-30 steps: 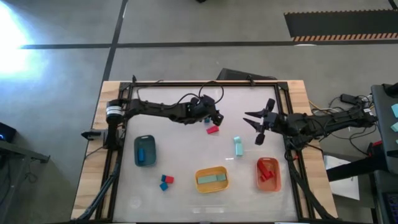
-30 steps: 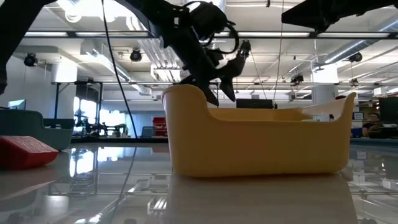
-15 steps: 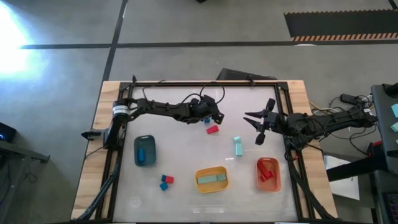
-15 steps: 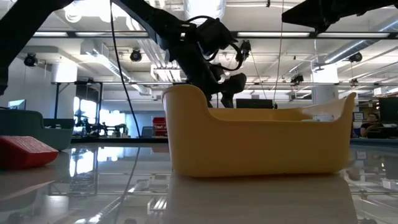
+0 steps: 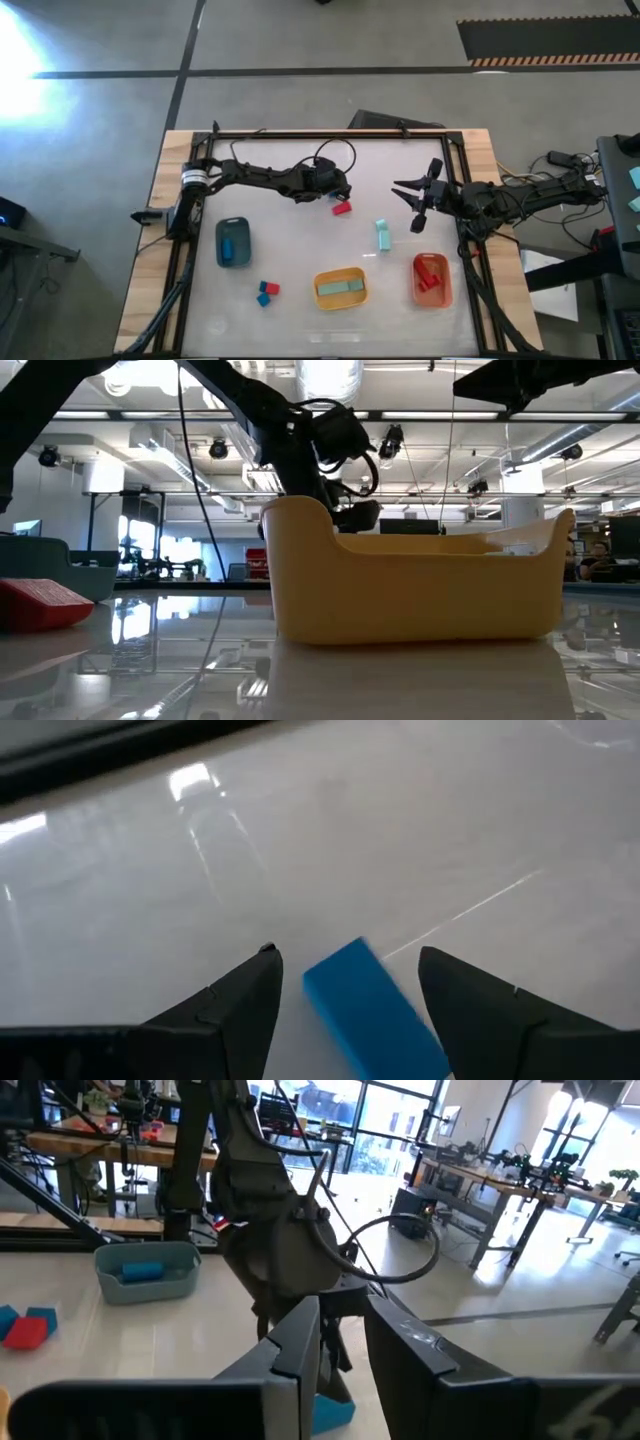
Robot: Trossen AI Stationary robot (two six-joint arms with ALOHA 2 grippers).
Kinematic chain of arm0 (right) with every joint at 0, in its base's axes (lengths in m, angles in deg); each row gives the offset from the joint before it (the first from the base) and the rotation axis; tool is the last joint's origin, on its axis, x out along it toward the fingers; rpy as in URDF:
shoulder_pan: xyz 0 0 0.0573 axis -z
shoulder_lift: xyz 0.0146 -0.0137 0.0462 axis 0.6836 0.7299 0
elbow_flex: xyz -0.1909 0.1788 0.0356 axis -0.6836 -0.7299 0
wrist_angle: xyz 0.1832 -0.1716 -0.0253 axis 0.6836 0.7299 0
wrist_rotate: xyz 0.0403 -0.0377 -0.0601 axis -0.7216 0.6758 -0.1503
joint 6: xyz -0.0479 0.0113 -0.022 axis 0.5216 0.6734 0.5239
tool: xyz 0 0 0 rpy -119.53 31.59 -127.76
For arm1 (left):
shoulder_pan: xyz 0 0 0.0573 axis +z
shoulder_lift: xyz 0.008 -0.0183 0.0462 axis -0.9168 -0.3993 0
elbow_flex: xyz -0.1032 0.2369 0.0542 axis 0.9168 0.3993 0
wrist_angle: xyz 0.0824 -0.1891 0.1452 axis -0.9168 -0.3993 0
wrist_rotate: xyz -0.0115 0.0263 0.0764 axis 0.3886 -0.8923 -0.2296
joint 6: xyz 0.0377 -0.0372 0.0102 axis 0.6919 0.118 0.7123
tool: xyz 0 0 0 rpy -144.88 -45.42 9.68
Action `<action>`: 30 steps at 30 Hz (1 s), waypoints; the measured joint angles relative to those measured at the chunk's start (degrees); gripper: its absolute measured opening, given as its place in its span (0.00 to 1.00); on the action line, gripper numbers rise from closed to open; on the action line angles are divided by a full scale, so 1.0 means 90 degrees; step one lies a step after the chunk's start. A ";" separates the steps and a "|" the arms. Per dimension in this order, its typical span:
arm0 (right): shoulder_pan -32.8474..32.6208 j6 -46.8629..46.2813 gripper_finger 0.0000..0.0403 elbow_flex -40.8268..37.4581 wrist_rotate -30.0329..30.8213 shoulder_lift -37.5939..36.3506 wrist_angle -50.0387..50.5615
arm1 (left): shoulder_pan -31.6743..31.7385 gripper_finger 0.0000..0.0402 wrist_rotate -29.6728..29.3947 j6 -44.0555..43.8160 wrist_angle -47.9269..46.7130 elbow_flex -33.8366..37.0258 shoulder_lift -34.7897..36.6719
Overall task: Sort & place blocks by color
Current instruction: Put the blue block into the blue bin
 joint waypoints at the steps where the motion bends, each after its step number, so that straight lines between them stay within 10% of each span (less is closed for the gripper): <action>1: 0.0000 0.0002 0.18 0.0000 -0.0001 0.0000 0.0001 | 0.0000 0.55 0.0003 -0.0099 -0.0003 0.0064 0.0000; 30: 0.0000 0.0120 0.18 -0.0012 0.0000 0.0087 -0.0002 | -0.0103 0.55 -0.0169 -0.0357 0.0640 0.0159 -0.0437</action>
